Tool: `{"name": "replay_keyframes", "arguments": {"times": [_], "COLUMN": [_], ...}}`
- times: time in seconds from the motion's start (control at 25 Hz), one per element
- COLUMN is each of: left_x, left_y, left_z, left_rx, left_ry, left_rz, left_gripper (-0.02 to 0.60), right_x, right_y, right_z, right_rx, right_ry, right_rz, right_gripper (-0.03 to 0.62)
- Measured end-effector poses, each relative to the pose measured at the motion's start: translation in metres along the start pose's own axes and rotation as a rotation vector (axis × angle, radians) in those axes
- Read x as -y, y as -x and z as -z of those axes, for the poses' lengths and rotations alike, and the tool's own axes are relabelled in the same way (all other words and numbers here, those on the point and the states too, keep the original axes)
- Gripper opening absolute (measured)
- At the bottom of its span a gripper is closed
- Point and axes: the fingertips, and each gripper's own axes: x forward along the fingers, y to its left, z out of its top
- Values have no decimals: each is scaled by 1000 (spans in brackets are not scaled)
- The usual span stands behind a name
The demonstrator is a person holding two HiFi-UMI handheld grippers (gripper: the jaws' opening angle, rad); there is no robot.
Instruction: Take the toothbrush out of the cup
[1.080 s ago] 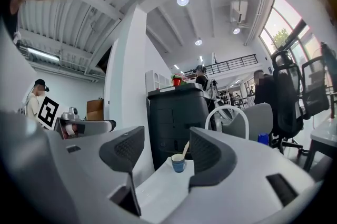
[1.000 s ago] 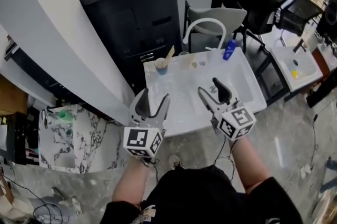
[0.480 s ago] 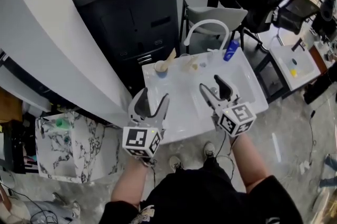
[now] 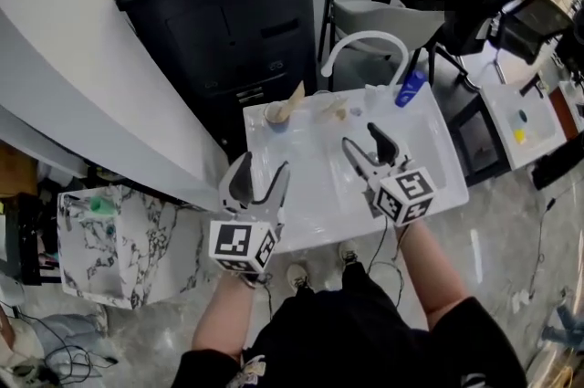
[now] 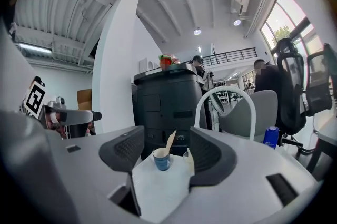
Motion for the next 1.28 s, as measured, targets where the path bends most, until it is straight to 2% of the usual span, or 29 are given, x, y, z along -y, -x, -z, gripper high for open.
{"name": "replay_keyframes", "arguments": {"times": [0.16, 0.64, 0.96, 1.28], "left_x": [-3, -4, -16, -23], "left_y": [-14, -50, -59, -59], "left_z": [7, 23, 34, 51], "left_rx": [-15, -29, -58, -87], "left_ry": [7, 16, 31, 45], "left_rz": [-40, -89, -152, -199], "left_gripper": [275, 276, 278, 278], "right_x": [19, 67, 83, 90], "right_y": [-23, -87, -126, -155], "right_z": [12, 66, 106, 130], "right_rx": [-31, -155, -232, -258], "right_ry": [-3, -5, 0, 12], "right_rz": [-33, -109, -150, -172], "right_gripper": [273, 291, 289, 275]}}
